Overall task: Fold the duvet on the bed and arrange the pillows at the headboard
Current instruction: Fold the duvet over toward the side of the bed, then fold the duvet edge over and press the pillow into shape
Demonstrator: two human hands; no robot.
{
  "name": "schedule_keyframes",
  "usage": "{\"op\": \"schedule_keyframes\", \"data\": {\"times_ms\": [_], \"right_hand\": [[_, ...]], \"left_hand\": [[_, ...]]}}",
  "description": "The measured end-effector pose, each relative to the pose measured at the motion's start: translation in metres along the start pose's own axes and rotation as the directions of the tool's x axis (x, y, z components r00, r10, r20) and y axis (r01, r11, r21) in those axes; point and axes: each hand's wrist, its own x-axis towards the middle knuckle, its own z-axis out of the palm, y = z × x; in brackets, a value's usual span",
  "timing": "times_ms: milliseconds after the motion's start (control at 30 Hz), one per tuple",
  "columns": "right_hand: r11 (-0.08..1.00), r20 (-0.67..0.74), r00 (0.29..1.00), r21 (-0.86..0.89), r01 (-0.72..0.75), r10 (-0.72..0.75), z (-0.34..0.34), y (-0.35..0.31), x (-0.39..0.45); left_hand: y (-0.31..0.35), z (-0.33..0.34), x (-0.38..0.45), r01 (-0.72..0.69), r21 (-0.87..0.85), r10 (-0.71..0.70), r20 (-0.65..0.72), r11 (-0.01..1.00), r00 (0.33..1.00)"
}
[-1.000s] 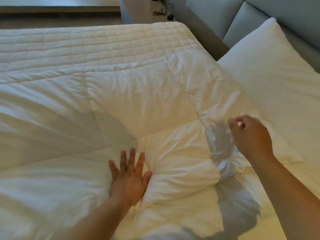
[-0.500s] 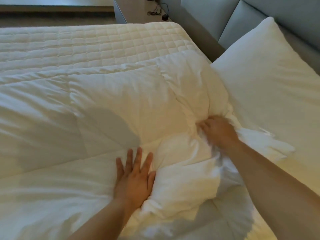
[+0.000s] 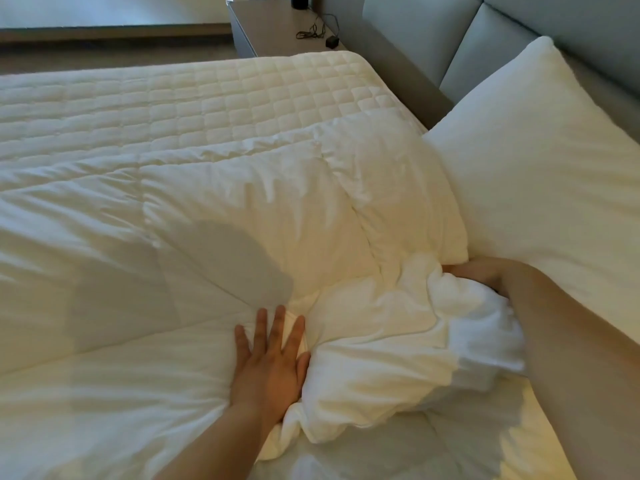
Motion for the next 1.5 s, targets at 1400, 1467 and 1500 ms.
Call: {"op": "schedule_keyframes", "data": {"times_ms": [1400,1467,1500], "right_hand": [[0.719,-0.095,0.728,-0.285,0.633,-0.679,0.400,-0.277,-0.282],[0.728,-0.128,0.723,-0.244,0.640,-0.679,0.453,-0.286,-0.278],[0.727,-0.126,0.723,-0.246,0.641,-0.680,0.475,-0.288,-0.275]], "left_hand": [[-0.289,-0.225,-0.171,0.004,-0.907,-0.344,0.164,-0.420,0.925],[-0.311,-0.220,-0.179,0.042,-0.934,-0.346,0.173,-0.355,0.922],[-0.319,-0.216,-0.181,0.075,-0.949,-0.354,0.186,-0.305,0.917]]}}
